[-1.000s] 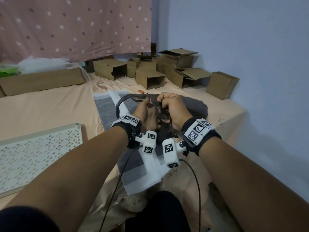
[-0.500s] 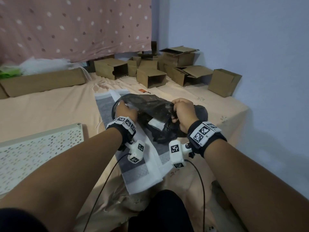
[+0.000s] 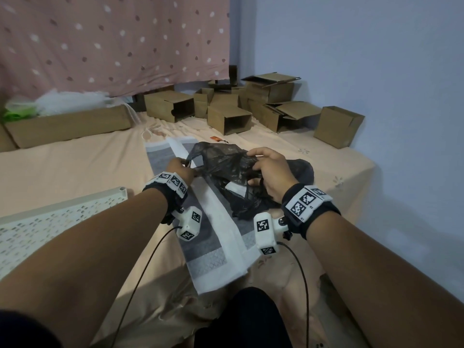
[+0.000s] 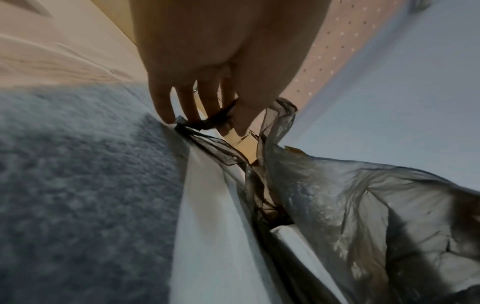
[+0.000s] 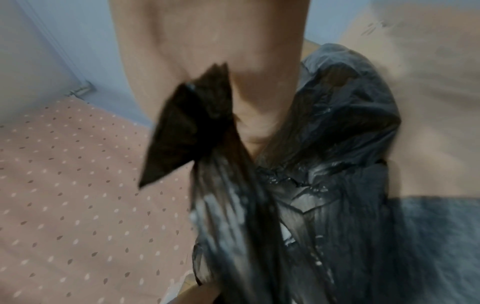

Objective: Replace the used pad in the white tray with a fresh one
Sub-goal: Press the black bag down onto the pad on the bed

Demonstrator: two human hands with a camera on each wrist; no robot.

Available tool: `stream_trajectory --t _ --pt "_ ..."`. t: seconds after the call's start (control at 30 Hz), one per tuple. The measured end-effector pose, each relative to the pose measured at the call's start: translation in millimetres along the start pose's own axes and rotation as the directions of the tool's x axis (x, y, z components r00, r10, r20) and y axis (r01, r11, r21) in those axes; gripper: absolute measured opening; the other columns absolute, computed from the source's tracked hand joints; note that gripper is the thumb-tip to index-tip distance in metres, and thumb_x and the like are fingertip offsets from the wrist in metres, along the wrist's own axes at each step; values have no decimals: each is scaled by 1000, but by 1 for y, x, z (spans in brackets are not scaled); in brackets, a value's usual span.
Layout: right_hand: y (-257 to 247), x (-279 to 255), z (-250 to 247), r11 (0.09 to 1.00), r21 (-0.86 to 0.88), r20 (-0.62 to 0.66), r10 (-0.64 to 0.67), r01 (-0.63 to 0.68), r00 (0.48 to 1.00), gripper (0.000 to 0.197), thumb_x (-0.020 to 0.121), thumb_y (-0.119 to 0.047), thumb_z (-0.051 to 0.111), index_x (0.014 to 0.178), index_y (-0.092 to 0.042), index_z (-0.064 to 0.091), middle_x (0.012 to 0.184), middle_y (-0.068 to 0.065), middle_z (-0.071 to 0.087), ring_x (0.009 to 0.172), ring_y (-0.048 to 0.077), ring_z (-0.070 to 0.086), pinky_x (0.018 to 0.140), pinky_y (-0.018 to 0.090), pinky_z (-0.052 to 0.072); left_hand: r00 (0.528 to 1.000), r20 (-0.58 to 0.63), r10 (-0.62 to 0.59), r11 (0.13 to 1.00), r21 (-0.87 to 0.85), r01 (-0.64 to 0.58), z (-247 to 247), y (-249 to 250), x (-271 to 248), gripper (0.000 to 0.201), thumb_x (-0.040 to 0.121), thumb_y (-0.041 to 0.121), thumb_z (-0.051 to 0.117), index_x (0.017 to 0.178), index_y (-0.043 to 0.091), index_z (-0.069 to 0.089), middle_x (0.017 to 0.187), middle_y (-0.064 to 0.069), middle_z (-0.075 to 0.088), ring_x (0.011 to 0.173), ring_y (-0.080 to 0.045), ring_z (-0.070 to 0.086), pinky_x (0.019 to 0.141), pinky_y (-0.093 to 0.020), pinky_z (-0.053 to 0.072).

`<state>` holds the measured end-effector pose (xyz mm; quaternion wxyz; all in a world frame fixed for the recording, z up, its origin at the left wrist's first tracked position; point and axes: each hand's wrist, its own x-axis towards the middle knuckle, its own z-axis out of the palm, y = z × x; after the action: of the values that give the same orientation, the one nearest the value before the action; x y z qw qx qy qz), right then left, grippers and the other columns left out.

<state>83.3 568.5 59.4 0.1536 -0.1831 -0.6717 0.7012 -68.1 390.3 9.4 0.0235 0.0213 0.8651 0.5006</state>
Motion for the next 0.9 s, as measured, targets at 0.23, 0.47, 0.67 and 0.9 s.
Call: stream_trajectory --t 0.23,0.47,0.67,0.9 --pt "1 2 14 974 -204 -31 -106 98 994 32 98 1 47 74 -5 67 102 13 65 70 29 74 66 41 64 999 46 28 992 -127 -22 -7 30 -26 34 86 34 61 69 7 70 54 -5 66 55 -27 66 65 -34 56" --pt "4 -3 47 997 59 33 -50 48 998 25 95 5 45 102 4 69 94 18 68 69 27 72 60 32 61 876 479 62 911 -386 147 -23 67 -55 35 87 39 53 76 8 65 63 -9 60 56 -26 59 65 -33 55" --pt "7 1 46 994 97 178 -65 48 982 27 91 -12 66 117 -7 68 100 10 73 96 22 71 91 35 57 870 400 288 916 151 -373 -33 76 -68 20 97 -4 49 109 -9 65 101 -22 64 88 -27 64 63 -13 40" --pt "6 2 39 996 -37 92 -78 81 993 17 88 8 64 104 7 70 94 17 70 89 28 70 75 26 62 742 563 365 725 328 -605 -32 73 -73 23 83 0 62 80 22 66 93 -9 71 92 -27 66 79 -36 57"
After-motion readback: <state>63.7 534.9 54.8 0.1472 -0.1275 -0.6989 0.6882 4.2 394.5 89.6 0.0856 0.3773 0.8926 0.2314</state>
